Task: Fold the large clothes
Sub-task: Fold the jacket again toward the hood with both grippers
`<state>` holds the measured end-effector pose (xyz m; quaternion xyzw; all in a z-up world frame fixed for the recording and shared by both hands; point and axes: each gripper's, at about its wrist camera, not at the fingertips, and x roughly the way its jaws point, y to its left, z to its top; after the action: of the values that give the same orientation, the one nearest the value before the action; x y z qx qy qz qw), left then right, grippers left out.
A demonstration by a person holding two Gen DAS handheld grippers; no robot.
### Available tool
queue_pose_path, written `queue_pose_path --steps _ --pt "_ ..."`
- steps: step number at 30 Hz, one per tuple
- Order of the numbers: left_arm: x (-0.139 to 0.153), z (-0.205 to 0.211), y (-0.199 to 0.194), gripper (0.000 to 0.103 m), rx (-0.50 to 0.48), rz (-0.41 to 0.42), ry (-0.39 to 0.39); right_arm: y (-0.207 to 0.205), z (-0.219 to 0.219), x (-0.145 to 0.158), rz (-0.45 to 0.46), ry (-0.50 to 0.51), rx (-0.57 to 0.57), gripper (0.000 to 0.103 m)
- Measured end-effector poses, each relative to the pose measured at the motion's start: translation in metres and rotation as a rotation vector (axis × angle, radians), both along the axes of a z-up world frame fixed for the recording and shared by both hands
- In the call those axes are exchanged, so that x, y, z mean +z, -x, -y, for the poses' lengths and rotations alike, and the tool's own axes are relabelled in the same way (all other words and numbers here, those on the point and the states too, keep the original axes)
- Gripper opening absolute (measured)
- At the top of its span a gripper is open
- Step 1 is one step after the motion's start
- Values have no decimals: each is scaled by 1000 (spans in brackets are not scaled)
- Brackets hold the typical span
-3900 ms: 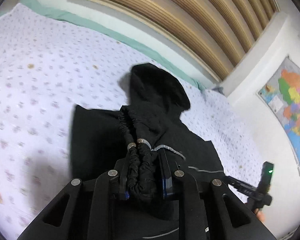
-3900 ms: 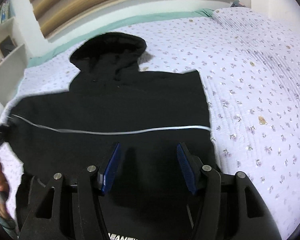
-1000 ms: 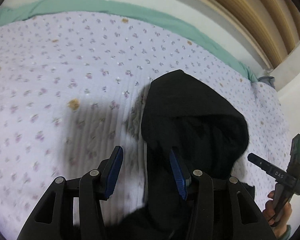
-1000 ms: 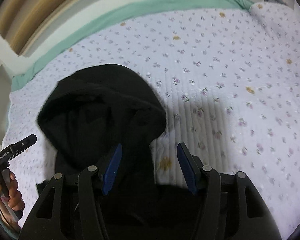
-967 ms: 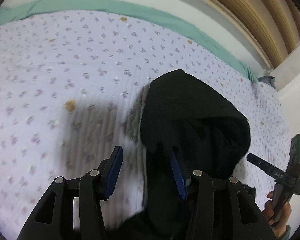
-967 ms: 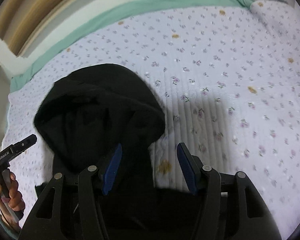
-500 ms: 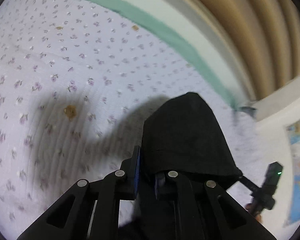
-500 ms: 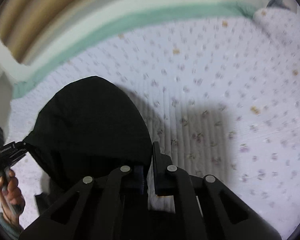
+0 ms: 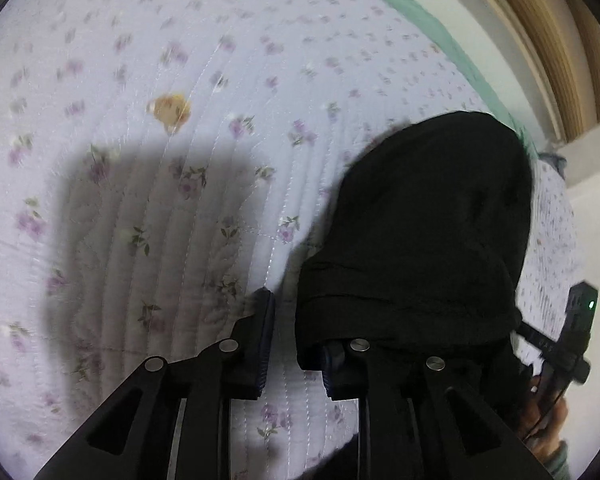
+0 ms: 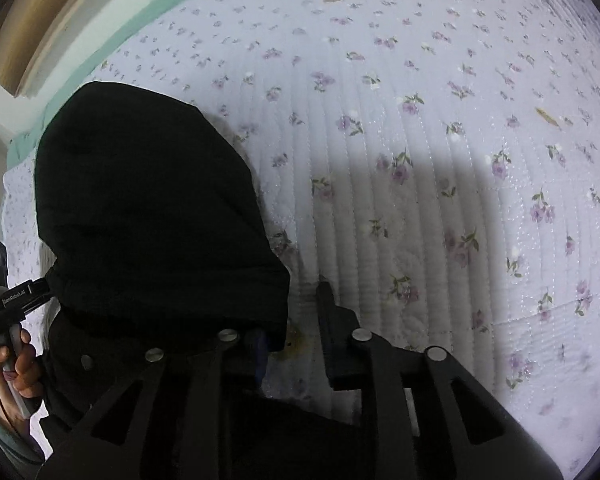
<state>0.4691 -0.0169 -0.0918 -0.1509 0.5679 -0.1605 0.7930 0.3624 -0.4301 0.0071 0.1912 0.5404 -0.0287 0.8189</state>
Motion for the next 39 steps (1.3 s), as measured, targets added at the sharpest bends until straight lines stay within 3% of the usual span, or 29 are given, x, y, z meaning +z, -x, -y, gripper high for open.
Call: queue_pose_path --steps 4,7,11,14,16,18,20,21,23,26,28,32,36,39 --pt "39 -4 30 35 -87 81 -81 19 -4 27 19 84 70 48" --pt "66 -16 55 35 -123 114 -109 46 -6 56 59 101 150 51" --pt "119 -6 58 36 -145 249 -39 45 -13 111 171 135 194 51" --pt "143 36 27 50 -178 323 11 6 -31 141 264 128 243 53" --pt "134 60 -3 52 -183 317 -3 -28 -42 141 277 115 274 54" --pt "108 78 -38 52 -154 262 -29 -68 -53 127 268 92 282 54" --pt "75 85 -61 52 -106 193 -40 -99 -64 106 242 96 301 44" --pt "62 86 -67 51 -92 161 -37 -112 -67 94 221 103 310 30" --pt "34 88 -72 50 -84 103 -54 -131 -75 64 157 104 325 29" --pt "14 91 -64 50 -97 131 -98 -137 -75 18 72 82 330 29" --pt "16 96 -63 50 -110 142 -136 -134 -73 3 72 67 318 29" --pt "31 95 -63 50 -135 148 -144 -124 -63 12 75 4 290 30" --pt "78 74 -35 50 -157 213 -21 -101 -52 54 136 3 307 37" --pt "102 60 -7 50 -154 260 20 -63 -48 84 212 31 334 67"
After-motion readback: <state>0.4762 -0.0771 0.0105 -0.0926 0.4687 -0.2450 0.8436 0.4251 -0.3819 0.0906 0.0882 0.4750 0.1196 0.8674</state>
